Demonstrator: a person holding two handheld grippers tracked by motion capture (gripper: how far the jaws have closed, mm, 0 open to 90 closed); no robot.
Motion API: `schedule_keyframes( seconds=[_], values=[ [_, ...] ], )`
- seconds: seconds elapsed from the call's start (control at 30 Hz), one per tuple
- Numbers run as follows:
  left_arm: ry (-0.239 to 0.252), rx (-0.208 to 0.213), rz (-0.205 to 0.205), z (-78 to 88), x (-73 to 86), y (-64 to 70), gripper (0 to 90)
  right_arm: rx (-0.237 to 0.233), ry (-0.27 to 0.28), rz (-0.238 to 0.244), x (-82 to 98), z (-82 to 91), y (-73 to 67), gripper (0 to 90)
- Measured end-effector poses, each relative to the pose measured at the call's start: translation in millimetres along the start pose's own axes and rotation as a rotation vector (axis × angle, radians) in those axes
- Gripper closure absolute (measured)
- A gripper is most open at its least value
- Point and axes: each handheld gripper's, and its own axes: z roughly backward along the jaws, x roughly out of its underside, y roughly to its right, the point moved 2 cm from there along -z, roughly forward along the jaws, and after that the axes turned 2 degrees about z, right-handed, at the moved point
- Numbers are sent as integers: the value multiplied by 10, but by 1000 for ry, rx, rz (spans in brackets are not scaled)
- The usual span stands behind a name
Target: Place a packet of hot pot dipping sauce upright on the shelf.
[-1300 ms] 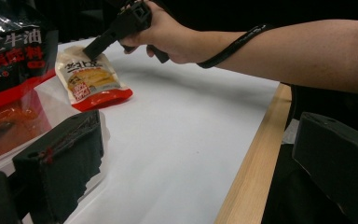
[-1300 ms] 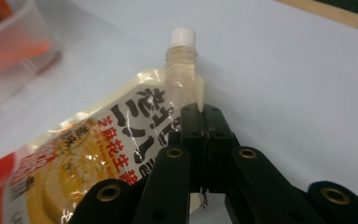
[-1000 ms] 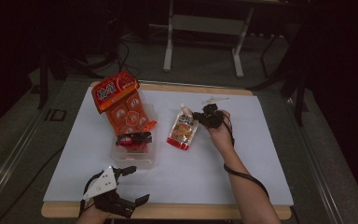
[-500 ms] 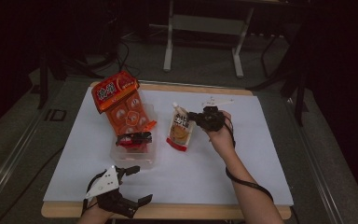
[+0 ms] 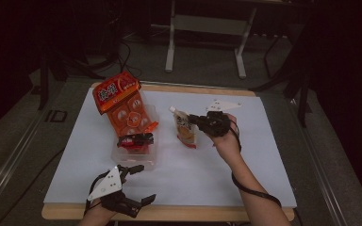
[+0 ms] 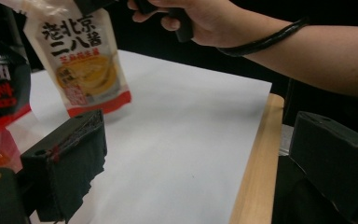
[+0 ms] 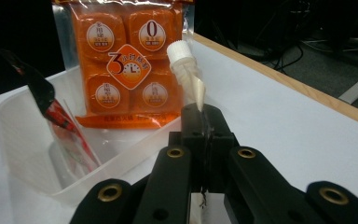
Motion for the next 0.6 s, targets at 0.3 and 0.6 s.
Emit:
schedule_keyframes(
  seconds=[0.3,0.6],
  values=[
    [35,5,32,-15,-102,21,49,1,6,17,23,280,-55,897],
    [15,48,83,-65,-201,47,48,-27,38,31,65,605,-175,897]
  ],
)
